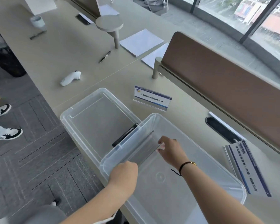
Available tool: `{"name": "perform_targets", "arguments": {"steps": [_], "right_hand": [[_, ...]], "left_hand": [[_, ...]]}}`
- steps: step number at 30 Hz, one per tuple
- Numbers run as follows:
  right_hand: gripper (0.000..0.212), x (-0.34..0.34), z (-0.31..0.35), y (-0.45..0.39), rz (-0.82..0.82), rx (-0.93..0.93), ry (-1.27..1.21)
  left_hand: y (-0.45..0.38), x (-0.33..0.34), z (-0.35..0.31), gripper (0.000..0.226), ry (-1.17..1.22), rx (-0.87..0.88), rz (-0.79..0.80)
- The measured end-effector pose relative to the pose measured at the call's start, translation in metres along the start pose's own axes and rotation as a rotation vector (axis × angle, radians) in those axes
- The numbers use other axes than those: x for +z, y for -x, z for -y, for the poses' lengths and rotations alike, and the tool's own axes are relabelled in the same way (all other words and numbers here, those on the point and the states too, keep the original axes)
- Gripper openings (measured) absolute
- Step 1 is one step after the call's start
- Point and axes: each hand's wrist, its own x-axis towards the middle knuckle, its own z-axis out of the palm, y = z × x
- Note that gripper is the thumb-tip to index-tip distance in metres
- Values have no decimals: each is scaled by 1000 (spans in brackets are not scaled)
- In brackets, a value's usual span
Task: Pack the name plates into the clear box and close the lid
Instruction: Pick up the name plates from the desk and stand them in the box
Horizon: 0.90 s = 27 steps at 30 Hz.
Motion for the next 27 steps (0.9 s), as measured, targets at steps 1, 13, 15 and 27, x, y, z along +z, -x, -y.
{"name": "perform_targets", "arguments": {"steps": [1,13,15,27], "right_hand": [[19,1,1,-1,0,0,-2],[24,4,12,-5,4,33,-34],[24,4,13,-4,1,35,-37],[46,-22,14,21,-44,-22,-110]], "left_hand": [[-1,0,1,30,-2,-7,-4],[-5,1,5,27,-12,14,-25],[-5,1,5,26,-22,18,-27],[4,-32,9,10,23,103,-114]]}}
